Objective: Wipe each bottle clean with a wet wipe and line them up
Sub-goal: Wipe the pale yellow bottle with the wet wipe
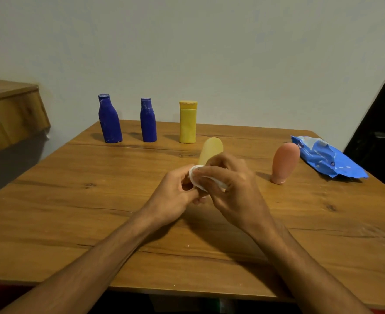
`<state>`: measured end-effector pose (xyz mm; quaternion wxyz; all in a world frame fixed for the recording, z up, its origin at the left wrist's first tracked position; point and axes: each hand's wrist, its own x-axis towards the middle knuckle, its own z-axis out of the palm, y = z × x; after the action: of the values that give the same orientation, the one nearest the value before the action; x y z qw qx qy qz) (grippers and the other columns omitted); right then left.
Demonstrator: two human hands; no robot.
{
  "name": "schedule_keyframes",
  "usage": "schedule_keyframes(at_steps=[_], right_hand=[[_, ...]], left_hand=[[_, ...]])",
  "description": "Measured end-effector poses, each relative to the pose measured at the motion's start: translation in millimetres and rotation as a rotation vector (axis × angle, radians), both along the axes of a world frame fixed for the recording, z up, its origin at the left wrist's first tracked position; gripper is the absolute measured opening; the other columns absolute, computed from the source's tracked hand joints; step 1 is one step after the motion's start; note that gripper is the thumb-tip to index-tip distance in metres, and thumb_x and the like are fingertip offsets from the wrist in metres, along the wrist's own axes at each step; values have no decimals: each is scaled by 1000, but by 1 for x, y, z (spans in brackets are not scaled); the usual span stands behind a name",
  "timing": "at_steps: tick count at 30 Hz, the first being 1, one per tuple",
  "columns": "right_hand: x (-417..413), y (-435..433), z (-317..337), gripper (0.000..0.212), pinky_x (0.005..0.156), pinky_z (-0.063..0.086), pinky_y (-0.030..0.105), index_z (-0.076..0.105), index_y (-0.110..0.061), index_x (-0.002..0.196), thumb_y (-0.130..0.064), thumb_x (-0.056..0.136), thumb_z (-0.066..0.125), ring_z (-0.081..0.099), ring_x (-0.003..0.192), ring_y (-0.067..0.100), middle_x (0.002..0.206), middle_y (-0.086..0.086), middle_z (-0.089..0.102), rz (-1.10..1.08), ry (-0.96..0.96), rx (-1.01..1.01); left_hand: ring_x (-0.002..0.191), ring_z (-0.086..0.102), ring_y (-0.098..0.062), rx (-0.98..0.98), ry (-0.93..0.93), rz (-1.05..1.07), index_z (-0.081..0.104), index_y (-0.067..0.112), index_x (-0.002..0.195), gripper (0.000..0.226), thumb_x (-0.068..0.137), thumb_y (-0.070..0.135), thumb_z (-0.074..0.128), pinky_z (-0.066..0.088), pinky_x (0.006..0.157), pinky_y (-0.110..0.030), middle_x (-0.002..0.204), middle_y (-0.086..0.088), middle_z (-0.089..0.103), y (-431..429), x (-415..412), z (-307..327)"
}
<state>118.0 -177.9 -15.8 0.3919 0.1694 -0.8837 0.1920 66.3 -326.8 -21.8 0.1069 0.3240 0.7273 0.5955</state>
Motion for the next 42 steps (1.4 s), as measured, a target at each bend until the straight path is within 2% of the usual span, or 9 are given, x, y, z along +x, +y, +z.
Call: schedule_keyframes(at_steps=[4, 10, 19, 25, 28, 30, 34, 37, 42], right_hand=[[0, 3, 0, 22, 63, 42, 23, 75, -14, 98, -25, 79, 71, 55, 83, 22, 93, 4, 62, -10, 21, 4], [-6, 10, 3, 21, 61, 53, 40, 73, -12, 104, -20, 84, 70, 59, 85, 23, 96, 4, 62, -31, 109, -256], [-4, 11, 3, 23, 64, 53, 36, 75, -16, 101, -22, 80, 78, 58, 85, 18, 95, 0, 62, 60, -43, -155], [-6, 10, 2, 23, 62, 54, 41, 72, -13, 106, -22, 85, 72, 59, 87, 24, 98, 6, 62, -49, 114, -258], [-4, 11, 5, 22, 65, 54, 42, 72, -13, 107, -21, 87, 71, 59, 88, 24, 98, 6, 61, -87, 160, -334], [-3, 12, 9, 20, 68, 54, 33, 72, -13, 107, -20, 88, 70, 61, 88, 18, 97, 3, 62, -84, 186, -424], [-5, 15, 15, 19, 72, 48, 12, 74, -12, 104, -20, 87, 72, 63, 91, 8, 96, -1, 68, -99, 185, -616], [-4, 14, 16, 19, 73, 49, 12, 75, -13, 102, -21, 84, 75, 65, 91, 5, 96, -4, 70, -63, 126, -729], [-2, 10, 15, 18, 71, 55, 21, 76, -14, 97, -20, 79, 77, 69, 88, 8, 94, -6, 73, 68, -41, -818]], left_hand=[[85, 69, -16, 6, 6, 18, 63, 19, 115, 28, 91, 5, 63, 59, 76, -36, 100, -3, 70, 1, 1, 0], [86, 71, -28, 49, -95, -49, 60, 19, 115, 31, 87, 8, 68, 59, 76, -35, 96, -11, 73, 4, 6, 1], [87, 71, -21, 27, -51, 5, 58, 17, 126, 43, 86, 5, 68, 59, 80, -43, 99, -5, 73, 3, 4, 2], [104, 62, 6, -66, 5, 0, 58, 33, 118, 46, 82, 10, 75, 52, 85, -17, 111, 15, 66, 1, 2, 2], [116, 60, -6, -77, 12, -1, 54, 21, 134, 60, 80, 10, 77, 52, 97, -29, 126, 7, 63, 0, -2, 1], [120, 58, -11, -76, -10, -6, 50, 17, 140, 68, 78, 12, 78, 51, 100, -36, 133, 1, 60, -1, -2, 1], [100, 69, -18, 33, -142, -70, 52, 13, 136, 66, 75, 14, 77, 58, 83, -33, 117, -8, 68, -1, 0, 3], [84, 71, -25, 137, -282, -141, 52, 13, 131, 60, 75, 12, 73, 59, 77, -32, 103, -17, 73, -3, 1, 5], [82, 71, -30, 345, -471, -222, 53, 5, 130, 52, 81, 12, 71, 60, 76, -35, 103, -25, 70, -4, -4, 6]])
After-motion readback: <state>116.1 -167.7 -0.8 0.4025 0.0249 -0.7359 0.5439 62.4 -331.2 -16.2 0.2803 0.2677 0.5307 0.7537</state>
